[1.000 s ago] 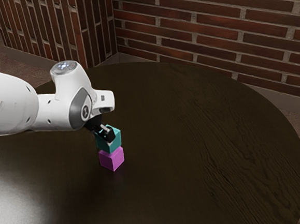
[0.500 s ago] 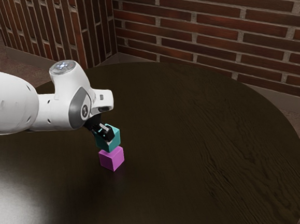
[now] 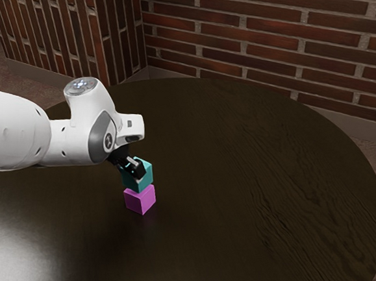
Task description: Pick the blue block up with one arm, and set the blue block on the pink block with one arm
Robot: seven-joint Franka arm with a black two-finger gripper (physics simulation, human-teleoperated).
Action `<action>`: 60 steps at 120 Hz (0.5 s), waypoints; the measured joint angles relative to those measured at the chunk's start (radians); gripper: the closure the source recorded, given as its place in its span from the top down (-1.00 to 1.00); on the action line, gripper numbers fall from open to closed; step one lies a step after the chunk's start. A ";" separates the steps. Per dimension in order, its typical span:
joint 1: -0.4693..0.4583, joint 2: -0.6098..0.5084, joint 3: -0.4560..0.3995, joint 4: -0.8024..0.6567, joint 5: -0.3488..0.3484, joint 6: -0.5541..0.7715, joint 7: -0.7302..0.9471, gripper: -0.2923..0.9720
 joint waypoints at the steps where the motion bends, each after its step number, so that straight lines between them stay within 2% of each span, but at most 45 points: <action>1: 0.000 0.000 0.000 0.000 0.000 0.000 0.000 -0.09; 30: 0.001 0.000 -0.012 0.006 -0.020 0.006 0.022 0.30; 60: 0.001 0.000 -0.005 0.024 -0.023 0.007 0.040 0.46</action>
